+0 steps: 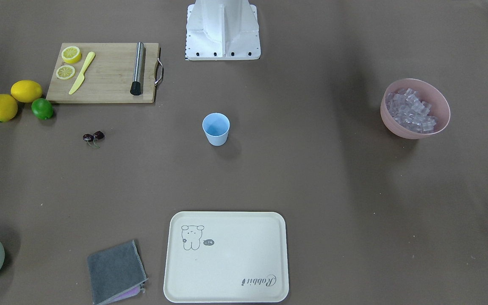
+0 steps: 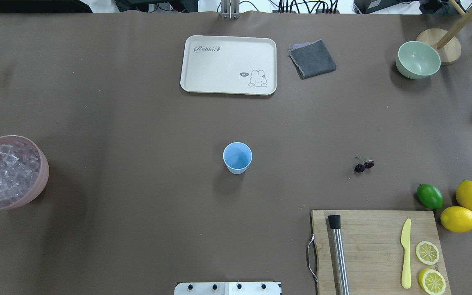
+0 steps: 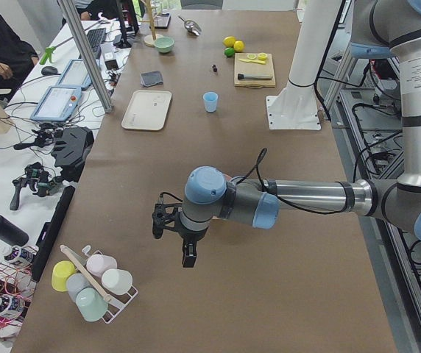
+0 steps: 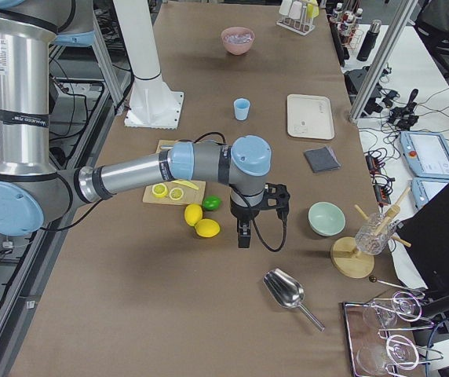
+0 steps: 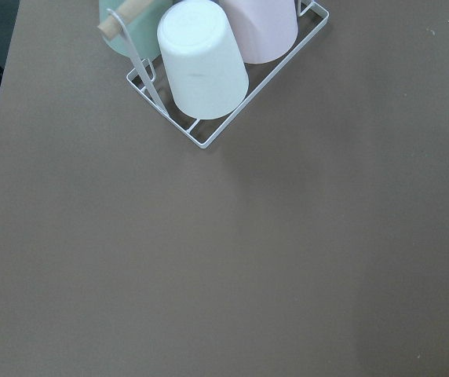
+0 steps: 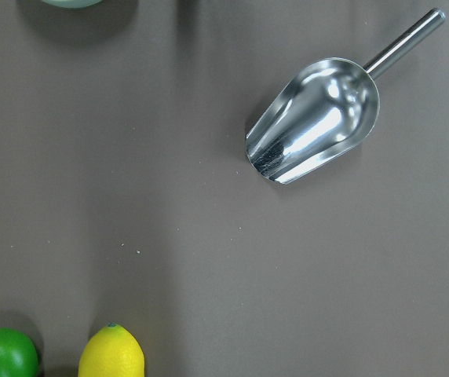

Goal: Put ice and cherries in cup

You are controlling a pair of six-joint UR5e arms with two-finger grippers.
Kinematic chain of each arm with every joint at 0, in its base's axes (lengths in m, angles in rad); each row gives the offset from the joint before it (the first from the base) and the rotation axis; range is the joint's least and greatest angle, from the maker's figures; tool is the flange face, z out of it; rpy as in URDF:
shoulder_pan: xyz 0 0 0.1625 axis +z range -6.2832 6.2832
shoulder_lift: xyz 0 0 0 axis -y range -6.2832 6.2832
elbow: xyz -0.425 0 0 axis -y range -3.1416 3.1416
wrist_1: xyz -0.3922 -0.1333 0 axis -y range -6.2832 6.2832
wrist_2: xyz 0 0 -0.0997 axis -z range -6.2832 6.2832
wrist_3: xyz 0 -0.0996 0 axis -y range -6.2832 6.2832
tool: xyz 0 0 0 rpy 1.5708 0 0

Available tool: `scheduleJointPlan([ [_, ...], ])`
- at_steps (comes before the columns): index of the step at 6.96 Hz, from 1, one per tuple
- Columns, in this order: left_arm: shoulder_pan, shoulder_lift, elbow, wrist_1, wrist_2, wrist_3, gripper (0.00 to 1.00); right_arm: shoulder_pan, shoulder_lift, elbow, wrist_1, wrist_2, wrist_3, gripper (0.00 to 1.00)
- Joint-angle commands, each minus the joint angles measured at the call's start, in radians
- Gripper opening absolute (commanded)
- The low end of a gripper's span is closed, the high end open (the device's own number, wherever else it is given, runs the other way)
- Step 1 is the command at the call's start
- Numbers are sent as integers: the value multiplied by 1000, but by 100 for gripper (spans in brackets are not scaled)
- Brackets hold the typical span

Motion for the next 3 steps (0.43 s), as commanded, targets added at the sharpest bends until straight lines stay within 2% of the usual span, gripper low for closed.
scheduleJointPlan([
  [1, 0, -1, -6, -3, -25, -6, 98, 0, 2, 2, 2, -5, -4, 100],
  [2, 5, -14, -9, -12, -67, -61, 98, 0, 5, 4, 2, -5, -3, 100],
  [3, 40, -12, -11, -82, -68, -121, 98, 0, 4, 5, 2, -10, -3, 100],
])
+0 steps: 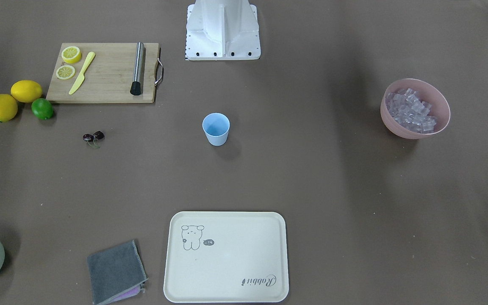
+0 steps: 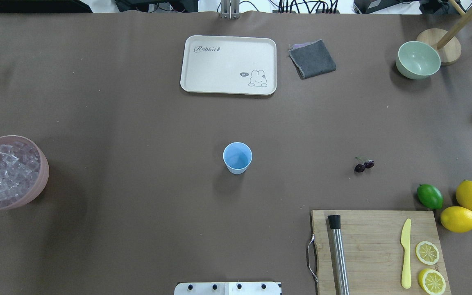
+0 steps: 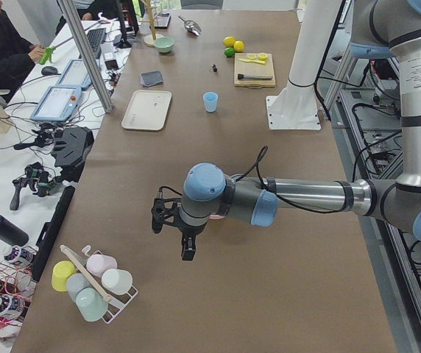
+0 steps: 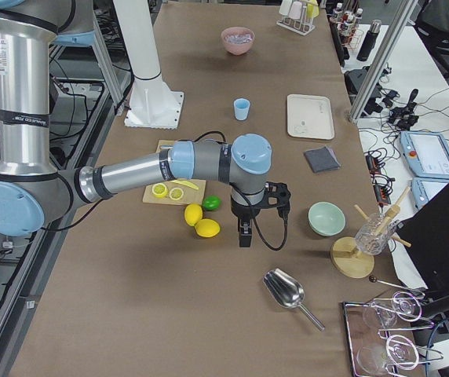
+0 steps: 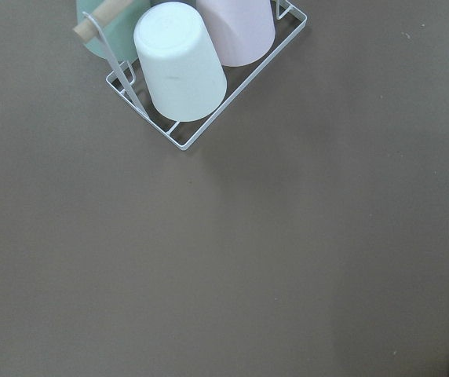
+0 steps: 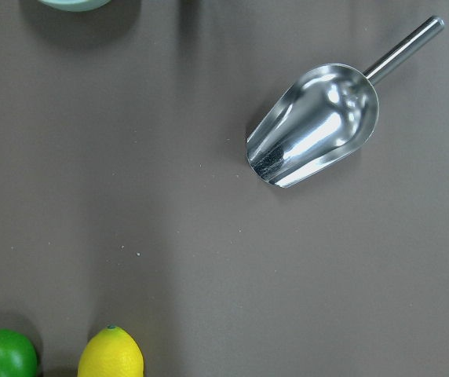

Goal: Put ice and cherries in cup

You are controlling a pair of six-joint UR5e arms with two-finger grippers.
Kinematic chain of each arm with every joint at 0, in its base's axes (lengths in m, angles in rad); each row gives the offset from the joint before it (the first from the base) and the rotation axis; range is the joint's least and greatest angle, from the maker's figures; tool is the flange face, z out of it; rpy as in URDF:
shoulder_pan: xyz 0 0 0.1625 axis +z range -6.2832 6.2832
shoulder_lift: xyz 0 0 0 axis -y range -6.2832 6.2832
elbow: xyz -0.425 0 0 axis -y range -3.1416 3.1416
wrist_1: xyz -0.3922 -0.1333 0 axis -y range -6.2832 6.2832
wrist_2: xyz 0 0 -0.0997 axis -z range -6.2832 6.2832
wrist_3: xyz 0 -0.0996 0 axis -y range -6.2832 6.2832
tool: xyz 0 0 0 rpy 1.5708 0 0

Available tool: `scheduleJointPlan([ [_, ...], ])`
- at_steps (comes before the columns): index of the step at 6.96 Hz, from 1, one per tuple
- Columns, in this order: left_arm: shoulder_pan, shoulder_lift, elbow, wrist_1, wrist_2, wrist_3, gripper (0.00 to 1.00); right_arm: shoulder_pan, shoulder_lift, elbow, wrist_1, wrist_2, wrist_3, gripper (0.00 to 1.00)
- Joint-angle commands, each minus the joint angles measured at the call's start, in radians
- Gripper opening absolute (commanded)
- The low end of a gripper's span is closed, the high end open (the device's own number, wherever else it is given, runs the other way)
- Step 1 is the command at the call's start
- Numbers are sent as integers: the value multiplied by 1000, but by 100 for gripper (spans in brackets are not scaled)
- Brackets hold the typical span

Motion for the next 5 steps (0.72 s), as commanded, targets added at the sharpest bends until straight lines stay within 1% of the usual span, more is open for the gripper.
scheduleJointPlan([
  [1, 78, -1, -4, -81, -6, -70, 98, 0, 0, 5, -1, 8, 3, 100],
  [3, 163, 2, -80, -83, -9, -68, 98, 0, 0, 5, 0, 22, 2, 100],
  [4, 198, 8, -110, -92, -14, -74, 98, 0, 0, 3, 0, 45, 3, 100],
  [5, 235, 9, -125, -151, -15, -194, 98, 0, 0, 5, 0, 48, 3, 100],
])
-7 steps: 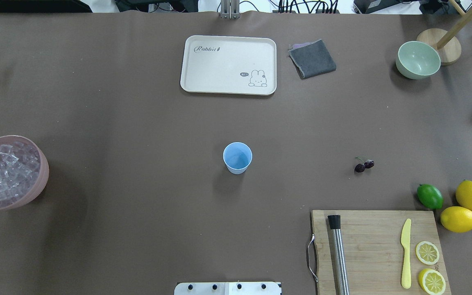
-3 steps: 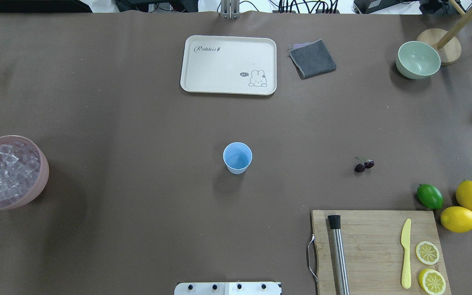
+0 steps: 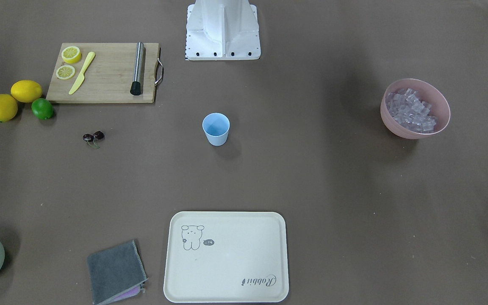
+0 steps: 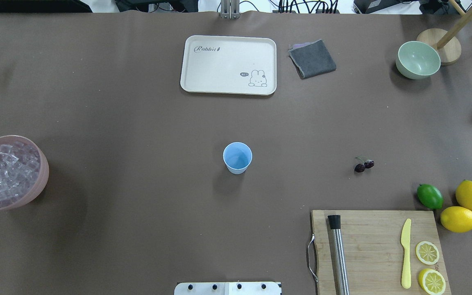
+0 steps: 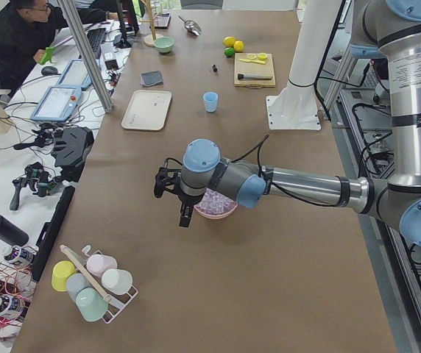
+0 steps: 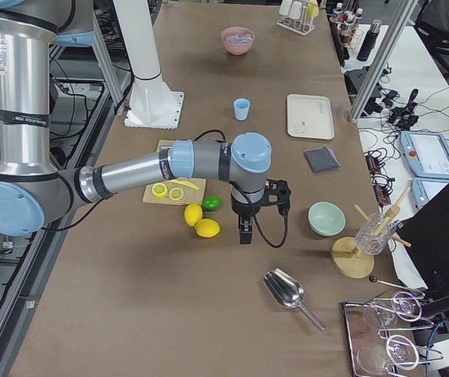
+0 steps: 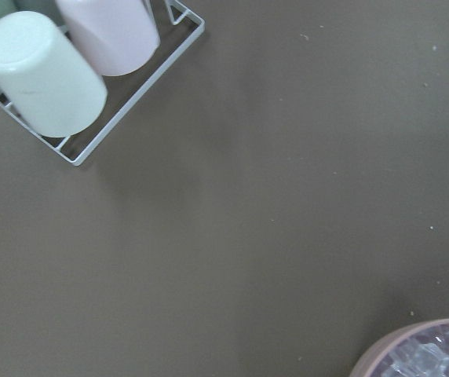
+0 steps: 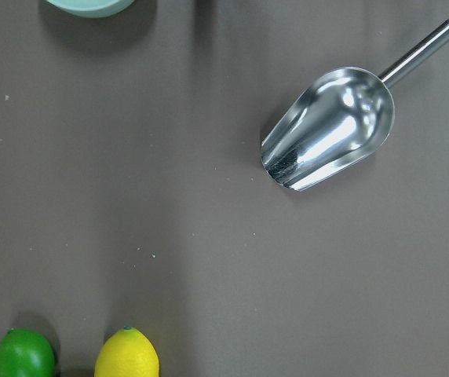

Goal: Put ice and cherries in cup

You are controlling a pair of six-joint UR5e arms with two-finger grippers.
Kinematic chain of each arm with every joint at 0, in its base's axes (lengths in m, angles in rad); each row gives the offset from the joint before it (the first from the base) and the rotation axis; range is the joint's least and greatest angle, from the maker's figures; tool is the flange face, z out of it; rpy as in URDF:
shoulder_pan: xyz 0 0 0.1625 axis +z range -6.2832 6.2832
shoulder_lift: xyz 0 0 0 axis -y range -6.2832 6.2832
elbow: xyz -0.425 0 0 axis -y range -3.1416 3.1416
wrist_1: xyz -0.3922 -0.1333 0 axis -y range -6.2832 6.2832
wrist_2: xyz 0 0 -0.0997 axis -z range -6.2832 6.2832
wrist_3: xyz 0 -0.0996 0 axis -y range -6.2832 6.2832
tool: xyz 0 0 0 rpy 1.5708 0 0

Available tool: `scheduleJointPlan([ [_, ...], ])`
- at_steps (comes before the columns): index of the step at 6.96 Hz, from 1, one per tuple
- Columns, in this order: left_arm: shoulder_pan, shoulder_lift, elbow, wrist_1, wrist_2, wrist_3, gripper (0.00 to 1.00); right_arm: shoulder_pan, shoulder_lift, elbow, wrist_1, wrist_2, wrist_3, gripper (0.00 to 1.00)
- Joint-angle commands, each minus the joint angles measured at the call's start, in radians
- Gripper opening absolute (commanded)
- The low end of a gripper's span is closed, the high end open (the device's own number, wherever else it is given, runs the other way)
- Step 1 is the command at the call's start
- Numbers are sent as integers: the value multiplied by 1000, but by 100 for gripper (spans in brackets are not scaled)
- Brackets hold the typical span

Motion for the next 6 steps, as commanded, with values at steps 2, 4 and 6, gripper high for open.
scheduleJointPlan([
  [2, 162, 2, -31, -120, 47, -274, 98, 0, 15, -1, 0, 11, -1, 100],
  [4, 220, 2, -37, -123, 65, -326, 98, -2, 21, -6, 0, 11, -1, 100],
  [6, 292, -9, -52, -123, 104, -447, 98, -2, 21, -6, 0, 11, -1, 100],
])
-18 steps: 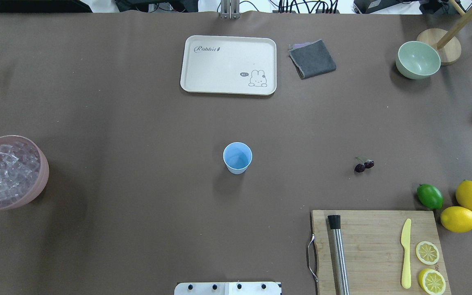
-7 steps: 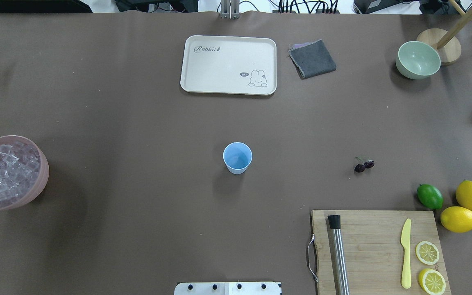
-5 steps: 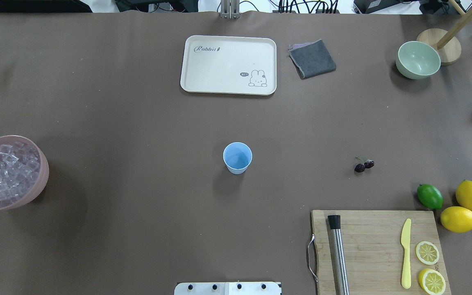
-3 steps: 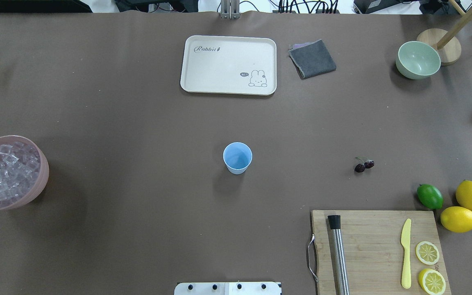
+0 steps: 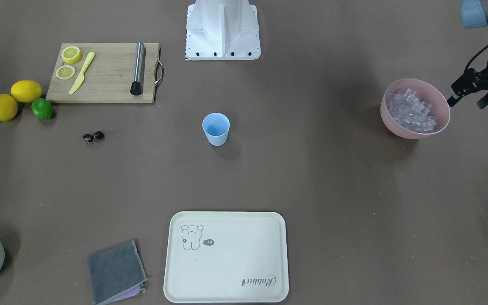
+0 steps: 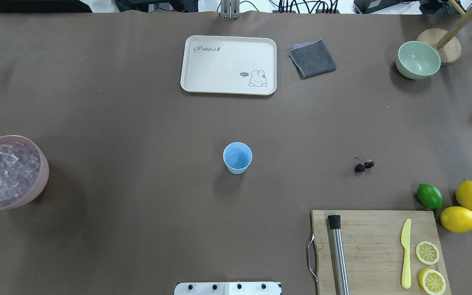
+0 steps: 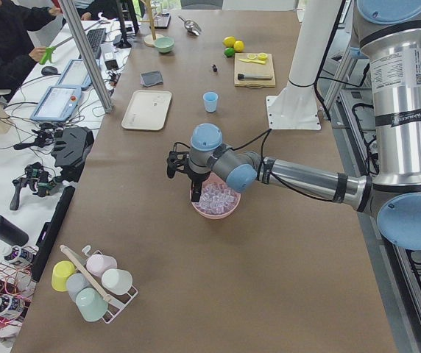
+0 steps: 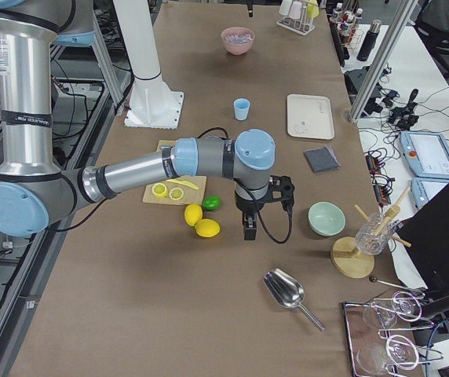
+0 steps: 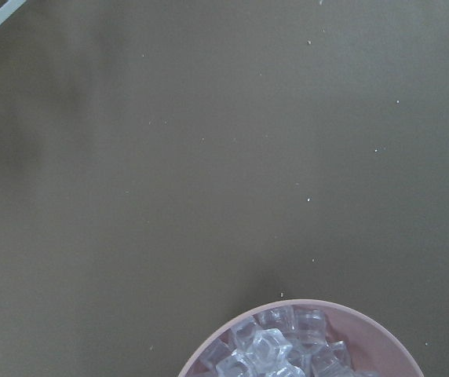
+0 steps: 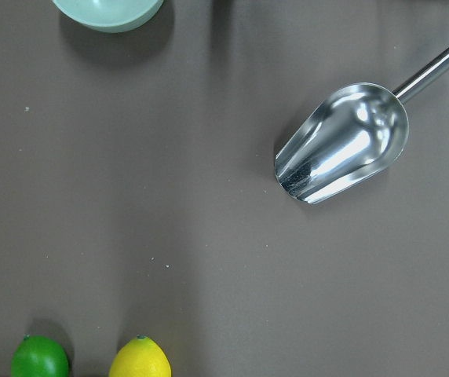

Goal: Put ice and cherries in cup

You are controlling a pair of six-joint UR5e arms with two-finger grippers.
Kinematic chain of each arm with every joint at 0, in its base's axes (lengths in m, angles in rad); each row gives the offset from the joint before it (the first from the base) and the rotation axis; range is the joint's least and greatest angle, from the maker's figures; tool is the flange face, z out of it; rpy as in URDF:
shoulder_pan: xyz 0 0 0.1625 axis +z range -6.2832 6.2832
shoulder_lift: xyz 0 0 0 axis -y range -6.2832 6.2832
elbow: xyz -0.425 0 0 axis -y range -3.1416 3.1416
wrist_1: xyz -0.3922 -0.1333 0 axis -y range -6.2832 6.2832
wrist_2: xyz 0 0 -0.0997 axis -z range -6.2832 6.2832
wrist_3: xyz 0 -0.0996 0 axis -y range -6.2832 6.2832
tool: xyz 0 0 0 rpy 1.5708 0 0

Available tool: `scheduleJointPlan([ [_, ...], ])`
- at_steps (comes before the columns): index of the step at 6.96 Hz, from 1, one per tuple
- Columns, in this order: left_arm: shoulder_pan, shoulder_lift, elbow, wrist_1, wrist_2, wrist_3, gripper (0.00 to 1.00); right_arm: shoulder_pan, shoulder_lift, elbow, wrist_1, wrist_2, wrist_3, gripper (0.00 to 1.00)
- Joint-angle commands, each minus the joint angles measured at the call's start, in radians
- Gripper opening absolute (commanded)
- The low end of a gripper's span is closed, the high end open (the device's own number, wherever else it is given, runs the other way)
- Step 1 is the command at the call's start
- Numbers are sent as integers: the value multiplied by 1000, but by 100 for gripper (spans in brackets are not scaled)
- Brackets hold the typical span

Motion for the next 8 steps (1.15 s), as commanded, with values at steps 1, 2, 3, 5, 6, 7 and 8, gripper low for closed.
scheduleJointPlan([
  [1, 82, -6, -9, -2, 41, -85, 98, 0, 0, 1, 2, 0, 0, 100],
  [2, 111, -5, -5, 0, 42, -85, 98, 0, 0, 4, 2, 0, 0, 100],
  [3, 143, -5, 4, 0, 42, -86, 98, 0, 0, 4, 2, 0, 0, 100],
  [5, 177, -2, 32, 0, 42, -82, 98, -3, 0, 2, 2, 0, -2, 100],
  [6, 177, 4, 33, 0, 42, -82, 98, -3, 0, 2, 0, -2, -2, 100],
  [7, 179, 7, 33, -2, 42, -83, 98, -3, 0, 1, 2, -2, -2, 100],
  [8, 186, 7, 46, -2, 42, -83, 98, -3, 0, -1, 2, -2, -3, 100],
])
